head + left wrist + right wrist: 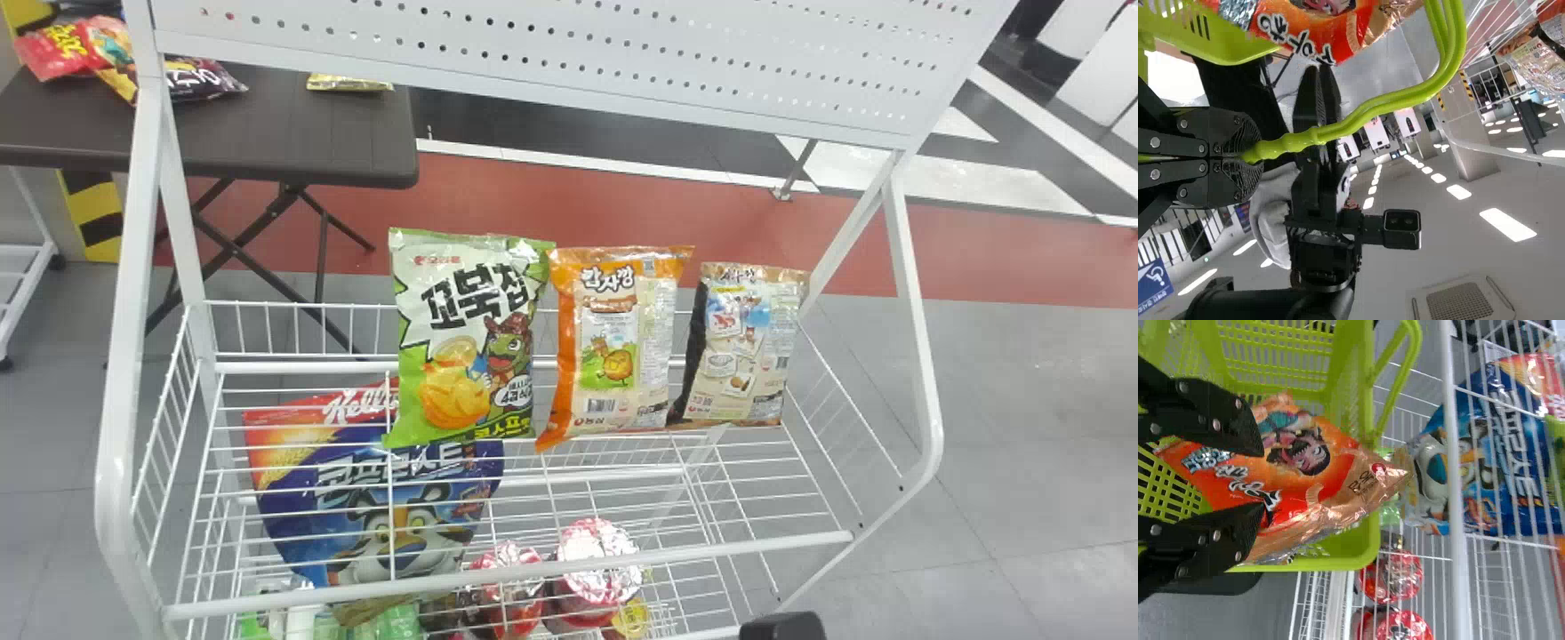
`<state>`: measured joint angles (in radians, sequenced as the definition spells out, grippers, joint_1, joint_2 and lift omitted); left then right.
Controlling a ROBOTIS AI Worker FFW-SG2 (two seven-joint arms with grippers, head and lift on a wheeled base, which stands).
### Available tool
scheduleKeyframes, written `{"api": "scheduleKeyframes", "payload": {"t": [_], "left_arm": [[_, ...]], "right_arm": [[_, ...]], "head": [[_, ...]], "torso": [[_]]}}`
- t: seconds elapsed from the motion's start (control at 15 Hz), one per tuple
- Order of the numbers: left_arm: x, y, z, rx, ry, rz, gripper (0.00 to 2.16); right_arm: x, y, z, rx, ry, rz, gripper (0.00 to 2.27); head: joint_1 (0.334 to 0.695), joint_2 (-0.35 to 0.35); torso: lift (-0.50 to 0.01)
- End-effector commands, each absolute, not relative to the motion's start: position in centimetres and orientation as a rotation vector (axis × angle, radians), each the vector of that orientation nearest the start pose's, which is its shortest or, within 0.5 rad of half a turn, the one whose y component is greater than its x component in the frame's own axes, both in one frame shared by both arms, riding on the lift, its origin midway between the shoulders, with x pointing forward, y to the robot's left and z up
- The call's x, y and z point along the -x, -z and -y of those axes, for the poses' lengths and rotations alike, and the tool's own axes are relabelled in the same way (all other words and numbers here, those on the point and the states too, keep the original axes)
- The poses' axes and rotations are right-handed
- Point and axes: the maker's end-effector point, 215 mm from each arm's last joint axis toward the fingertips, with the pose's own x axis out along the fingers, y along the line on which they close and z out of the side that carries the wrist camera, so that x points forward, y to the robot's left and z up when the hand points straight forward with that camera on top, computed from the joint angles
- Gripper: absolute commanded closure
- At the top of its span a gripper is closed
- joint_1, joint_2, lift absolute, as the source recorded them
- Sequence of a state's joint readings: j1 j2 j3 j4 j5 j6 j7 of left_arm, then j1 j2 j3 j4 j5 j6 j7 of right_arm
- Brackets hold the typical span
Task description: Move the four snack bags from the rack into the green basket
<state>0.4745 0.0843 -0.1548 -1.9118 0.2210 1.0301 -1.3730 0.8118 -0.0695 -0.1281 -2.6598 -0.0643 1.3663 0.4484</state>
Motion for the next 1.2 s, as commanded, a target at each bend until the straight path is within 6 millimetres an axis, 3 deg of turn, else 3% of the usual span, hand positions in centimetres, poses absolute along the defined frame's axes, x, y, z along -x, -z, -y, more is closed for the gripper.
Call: {"api": "scheduleKeyframes", "payload": {"t": [0.0, 0.07, 0.27, 0.47, 0.67, 0.87, 1.13], "left_arm": [[-15.4, 43.3, 3.2, 0.915, 1.442, -0.940, 1.49], [-15.4, 43.2, 3.1, 0.913, 1.441, -0.938, 1.49], [-15.3, 43.0, 3.0, 0.904, 1.441, -0.934, 1.49], [-15.2, 43.0, 3.1, 0.901, 1.443, -0.934, 1.49], [-15.2, 43.1, 3.1, 0.898, 1.439, -0.936, 1.49], [-15.1, 43.2, 3.0, 0.906, 1.441, -0.939, 1.49], [-15.6, 43.2, 2.4, 0.906, 1.442, -0.934, 1.49]], "right_arm": [[-22.4, 44.1, 18.8, -0.171, -0.344, -0.990, 0.07], [-25.0, 42.8, 18.9, -0.154, -0.344, -0.897, 0.08], [-35.0, 37.8, 19.6, -0.081, -0.293, -0.523, 0.08], [-42.9, 35.2, 18.9, -0.047, -0.240, -0.312, 0.09], [-47.5, 34.8, 16.1, -0.009, -0.234, -0.237, 0.09], [-51.1, 35.7, 13.2, 0.037, -0.239, -0.225, 0.09], [-53.7, 37.6, 12.8, 0.074, -0.212, -0.255, 0.10]], "head": [[0.695, -0.350], [0.695, -0.350], [0.695, -0.350], [0.695, -0.350], [0.695, -0.350], [0.695, -0.348], [0.695, -0.271]], "torso": [[0.000], [0.000], [0.000], [0.000], [0.000], [0.000], [0.000]]}}
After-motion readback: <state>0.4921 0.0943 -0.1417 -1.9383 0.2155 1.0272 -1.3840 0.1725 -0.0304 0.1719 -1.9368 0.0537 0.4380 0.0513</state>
